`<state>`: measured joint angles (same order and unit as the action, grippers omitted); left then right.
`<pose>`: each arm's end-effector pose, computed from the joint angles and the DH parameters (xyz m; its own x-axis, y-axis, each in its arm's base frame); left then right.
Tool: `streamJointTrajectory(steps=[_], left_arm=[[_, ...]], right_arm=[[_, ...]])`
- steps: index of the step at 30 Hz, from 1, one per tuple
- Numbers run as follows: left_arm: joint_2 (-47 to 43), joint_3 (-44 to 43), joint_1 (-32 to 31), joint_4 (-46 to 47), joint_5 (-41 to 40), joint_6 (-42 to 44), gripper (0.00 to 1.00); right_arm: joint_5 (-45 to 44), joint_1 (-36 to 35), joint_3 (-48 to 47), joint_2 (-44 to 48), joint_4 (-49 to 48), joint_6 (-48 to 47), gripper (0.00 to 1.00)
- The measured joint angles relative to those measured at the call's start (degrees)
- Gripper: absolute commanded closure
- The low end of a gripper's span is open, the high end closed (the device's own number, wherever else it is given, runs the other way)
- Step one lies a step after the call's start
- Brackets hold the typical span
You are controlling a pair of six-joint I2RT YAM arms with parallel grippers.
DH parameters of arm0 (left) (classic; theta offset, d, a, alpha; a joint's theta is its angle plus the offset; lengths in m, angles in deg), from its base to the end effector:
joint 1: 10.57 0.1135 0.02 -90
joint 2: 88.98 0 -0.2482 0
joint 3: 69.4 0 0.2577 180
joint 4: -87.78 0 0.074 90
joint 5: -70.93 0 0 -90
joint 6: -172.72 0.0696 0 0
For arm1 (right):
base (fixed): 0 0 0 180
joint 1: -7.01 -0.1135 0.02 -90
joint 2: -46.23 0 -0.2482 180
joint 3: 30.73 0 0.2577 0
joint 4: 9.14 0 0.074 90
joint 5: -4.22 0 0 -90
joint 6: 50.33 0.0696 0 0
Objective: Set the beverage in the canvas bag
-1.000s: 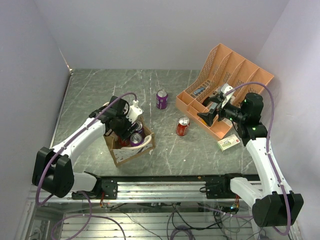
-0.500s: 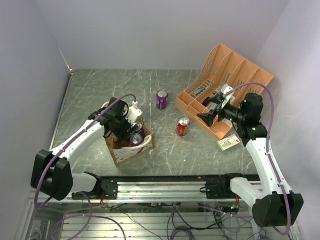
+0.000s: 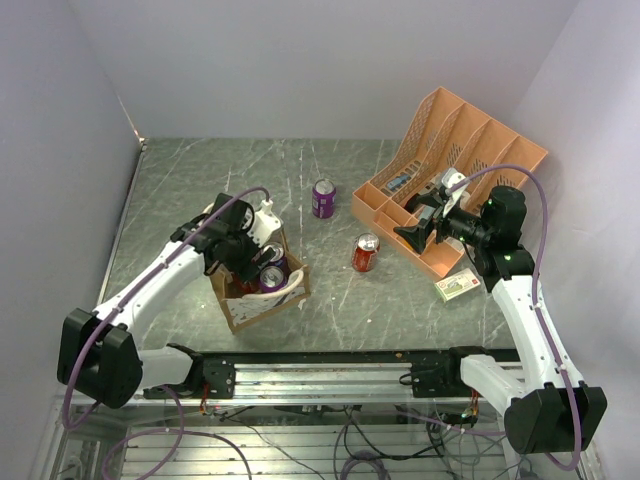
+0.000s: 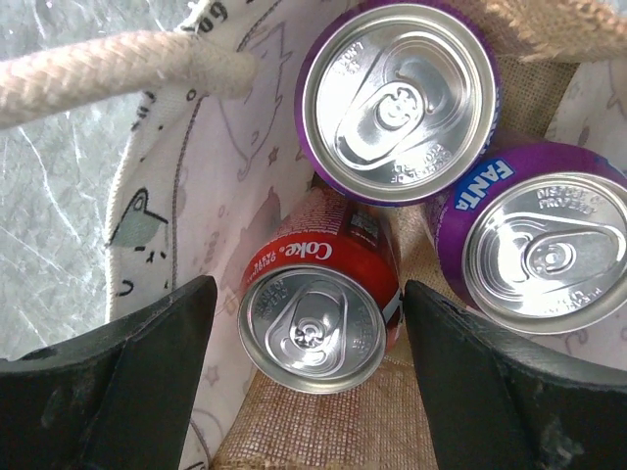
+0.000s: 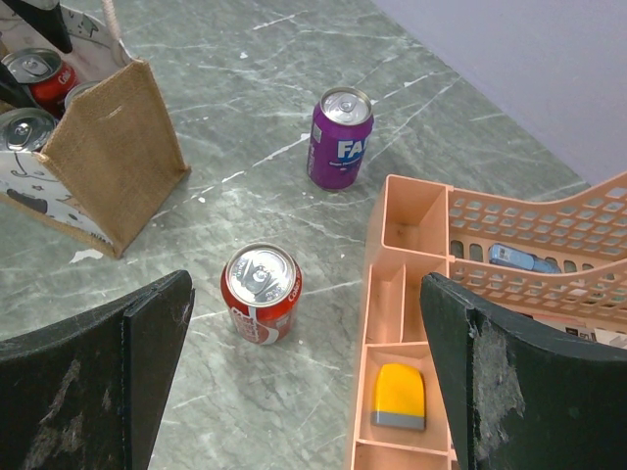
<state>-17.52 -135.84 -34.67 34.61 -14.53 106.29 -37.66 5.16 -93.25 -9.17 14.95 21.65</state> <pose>0.2473 -0.1167 0.2044 -0.5330 0.6751 -0.5100 0.7182 0.6797 0.1491 0.2482 0.0599 0.3146 -0.0506 -0.2083 -0.9768 -0.7876 0.6097 -0.0892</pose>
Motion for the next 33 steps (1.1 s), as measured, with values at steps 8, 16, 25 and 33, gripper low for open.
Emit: streamJointTrajectory(steps=[8, 16, 25, 33], left_arm=[[-1.70, -3.02, 0.00, -1.90, -0.20, 0.20, 0.10], [-5.16, -8.17, 0.02, -3.08, -0.48, 0.26, 0.07], [-8.55, -12.46, 0.02, -2.43, -0.50, -0.52, 0.00], [-13.33, -12.37, 0.02, -1.99, -2.08, -2.69, 0.00]], right_arm=[[0.11, 0.00, 0.00, 0.00, 0.00, 0.00, 0.00], [0.15, 0.00, 0.00, 0.00, 0.00, 0.00, 0.00], [0.35, -0.02, 0.00, -0.61, 0.02, 0.00, 0.00], [-2.67, -3.19, 0.00, -5.62, 1.03, -1.99, 0.00]])
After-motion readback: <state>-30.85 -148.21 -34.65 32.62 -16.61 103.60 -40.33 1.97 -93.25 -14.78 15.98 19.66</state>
